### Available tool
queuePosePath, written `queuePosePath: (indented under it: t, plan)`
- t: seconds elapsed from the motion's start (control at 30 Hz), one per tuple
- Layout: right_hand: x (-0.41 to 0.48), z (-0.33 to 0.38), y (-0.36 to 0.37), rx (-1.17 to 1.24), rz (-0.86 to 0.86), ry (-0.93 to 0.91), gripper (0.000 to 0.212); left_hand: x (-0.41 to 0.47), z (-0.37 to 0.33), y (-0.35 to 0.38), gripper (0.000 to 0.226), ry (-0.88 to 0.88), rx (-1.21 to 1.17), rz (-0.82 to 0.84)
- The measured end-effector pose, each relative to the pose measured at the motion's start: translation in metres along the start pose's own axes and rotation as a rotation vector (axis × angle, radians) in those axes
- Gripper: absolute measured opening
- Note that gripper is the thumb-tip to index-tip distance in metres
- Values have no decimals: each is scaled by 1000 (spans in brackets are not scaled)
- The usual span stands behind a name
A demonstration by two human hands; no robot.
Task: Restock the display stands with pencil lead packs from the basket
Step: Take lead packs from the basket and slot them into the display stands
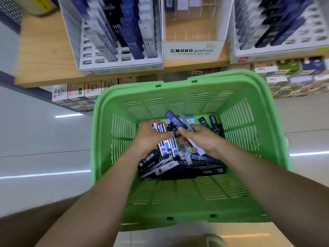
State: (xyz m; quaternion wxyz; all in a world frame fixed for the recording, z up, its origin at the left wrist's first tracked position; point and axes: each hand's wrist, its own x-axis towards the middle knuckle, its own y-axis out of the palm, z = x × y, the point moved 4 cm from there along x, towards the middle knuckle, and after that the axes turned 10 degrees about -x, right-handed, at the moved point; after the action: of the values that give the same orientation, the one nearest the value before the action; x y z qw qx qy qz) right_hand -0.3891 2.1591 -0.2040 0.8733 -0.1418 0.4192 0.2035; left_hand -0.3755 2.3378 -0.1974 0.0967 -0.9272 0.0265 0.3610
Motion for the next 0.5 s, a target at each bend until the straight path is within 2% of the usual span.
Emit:
queuePosePath:
  t: [0.03,0.13,0.17,0.3,0.4,0.5]
  plan:
    - [-4,5,3,37,19,2,22,-3,-3,2,45,-22,-85,17]
    - [-22,19,10,141,56,-13,61,-19,-15,8,39,-20,-251,-22]
    - [-30,24,12,163,63,-20,64,-24,-20,8,36,-7,-275,-65]
    - [-62,43,17,279,132,-63,26,-45,-39,13,25,73,-329,-180]
    - [-83,61,17,337,146,-113,22,-64,-61,16,20,152,-327,-184]
    - [-106,81,12,263,112,-178,18,-81,-86,11,35,245,-270,-198]
